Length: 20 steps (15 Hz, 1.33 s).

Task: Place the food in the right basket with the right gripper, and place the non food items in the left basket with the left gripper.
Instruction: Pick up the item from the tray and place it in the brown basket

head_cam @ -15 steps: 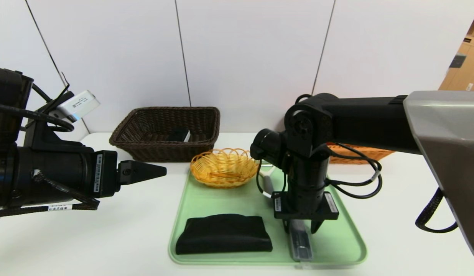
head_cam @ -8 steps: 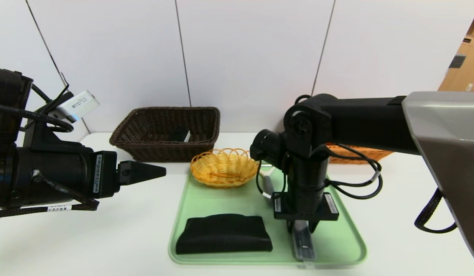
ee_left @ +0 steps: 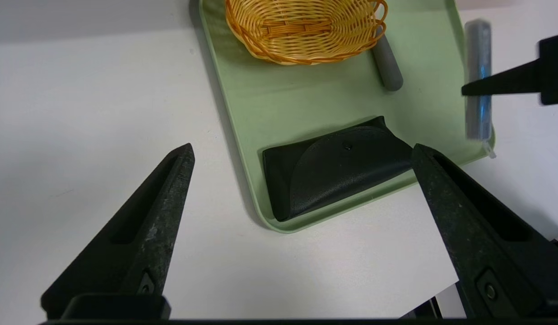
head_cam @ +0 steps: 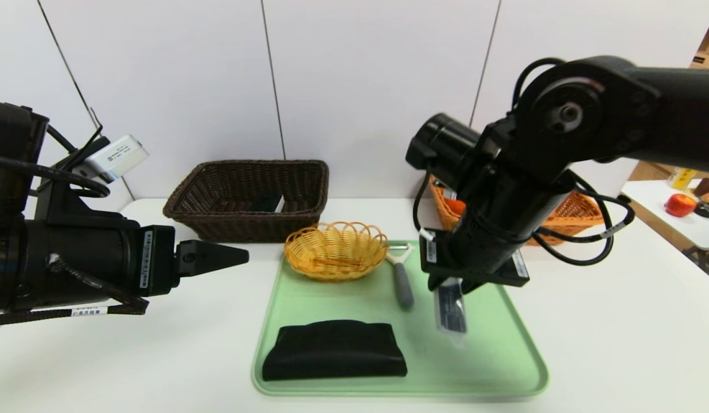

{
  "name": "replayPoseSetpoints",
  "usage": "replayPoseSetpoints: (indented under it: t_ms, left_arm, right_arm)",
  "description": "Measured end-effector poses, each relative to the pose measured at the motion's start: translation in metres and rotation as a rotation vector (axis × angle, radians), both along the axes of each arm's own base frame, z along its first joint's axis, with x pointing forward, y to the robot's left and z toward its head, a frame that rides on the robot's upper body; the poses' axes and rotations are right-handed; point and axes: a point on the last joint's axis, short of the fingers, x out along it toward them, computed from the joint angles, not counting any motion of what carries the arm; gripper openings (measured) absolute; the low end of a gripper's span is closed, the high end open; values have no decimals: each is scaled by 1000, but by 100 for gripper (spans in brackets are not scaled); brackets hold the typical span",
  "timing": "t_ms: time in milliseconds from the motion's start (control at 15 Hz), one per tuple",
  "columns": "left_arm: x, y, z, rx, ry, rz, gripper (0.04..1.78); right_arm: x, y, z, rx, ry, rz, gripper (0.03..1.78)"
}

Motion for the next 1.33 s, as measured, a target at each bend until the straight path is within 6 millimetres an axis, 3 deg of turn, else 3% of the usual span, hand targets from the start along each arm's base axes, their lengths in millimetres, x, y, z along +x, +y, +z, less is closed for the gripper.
replayPoseSetpoints:
  t_ms: [267,400,533,867,1133,1333]
  left_arm:
    - [0,0,1,-4,-5,6,169]
    - [1,0,1,-1,-4,10,169]
    - [1,0,0,3,2,10,169]
    - [4,-2,-4,18,13,30,169]
    - [4,-2,-10,32,32,38,169]
    - [5,-2,-13,37,40,40,169]
  right_arm:
    - [10,10,49,237,-415,53,53]
    - [28,25,67,328,-679,89,53]
    - [51,46,72,399,-935,132,53]
    - [97,92,38,491,-1306,165,53]
    - [117,115,-7,552,-1388,151,53]
    - [119,131,-35,544,-1344,176,53]
